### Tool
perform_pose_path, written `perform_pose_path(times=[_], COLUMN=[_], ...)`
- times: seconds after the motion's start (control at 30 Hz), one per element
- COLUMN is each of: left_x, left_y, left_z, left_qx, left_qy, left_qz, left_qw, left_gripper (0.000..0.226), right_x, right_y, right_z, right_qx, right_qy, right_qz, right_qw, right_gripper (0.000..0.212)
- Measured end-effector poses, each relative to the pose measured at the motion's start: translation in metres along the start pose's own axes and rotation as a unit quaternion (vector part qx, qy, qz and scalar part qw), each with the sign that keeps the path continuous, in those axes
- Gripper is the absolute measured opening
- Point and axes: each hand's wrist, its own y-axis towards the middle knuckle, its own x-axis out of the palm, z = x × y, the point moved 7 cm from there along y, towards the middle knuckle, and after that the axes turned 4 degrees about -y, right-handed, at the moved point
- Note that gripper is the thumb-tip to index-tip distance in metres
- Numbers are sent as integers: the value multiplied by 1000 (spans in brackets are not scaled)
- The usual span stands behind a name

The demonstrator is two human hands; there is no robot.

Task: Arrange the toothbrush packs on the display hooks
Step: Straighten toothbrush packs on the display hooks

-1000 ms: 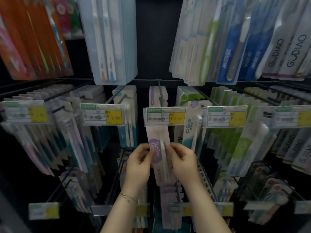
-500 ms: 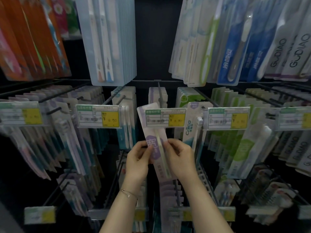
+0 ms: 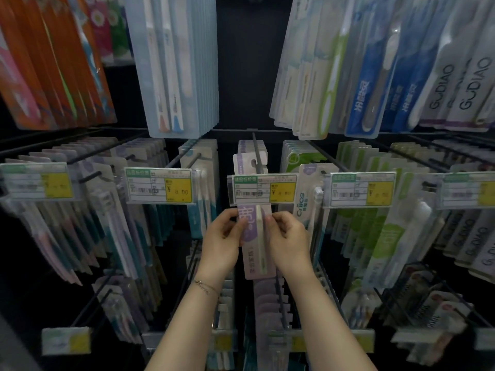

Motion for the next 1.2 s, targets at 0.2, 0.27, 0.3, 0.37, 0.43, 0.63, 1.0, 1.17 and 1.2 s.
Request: perform_pose_path(times=[0.2, 0.27, 0.3, 0.37, 0.43, 0.63, 1.0, 1.17, 1.2], left_x=[2, 2, 1, 0, -2, -19, -53, -66, -68], left_y=[4, 2, 1, 0, -3, -12, -47, -69, -75], left_z=[-1, -1, 0, 1, 1, -5, -11, -14, -14], left_qx=[0, 0, 2, 8, 8, -9, 58, 48, 46], left_qy=[50, 61, 65, 75, 93, 135, 353, 449, 463], left_qz=[-21, -23, -23, -17, -6, 37, -47, -84, -86], left_qw=[999, 998, 998, 997, 996, 990, 932, 888, 881], left_gripper=[15, 15, 15, 15, 14, 22, 25, 23, 22], right_x=[1, 2, 3, 3, 3, -1, 4, 8, 8], right_y=[-4, -7, -9, -11, -13, -25, -62, -85, -90], right_z=[6, 7, 7, 6, 4, 3, -5, -1, 0], right_qx=[31, 41, 47, 56, 59, 18, -85, -87, -91], right_qy=[-15, -14, -11, -11, -13, -42, -310, -377, -385], right_qz=[6, 1, -2, -7, -9, 4, -96, -129, -137], right_qw=[999, 999, 999, 998, 998, 999, 942, 913, 908], right_gripper=[19, 19, 20, 21, 21, 5, 20, 21, 21])
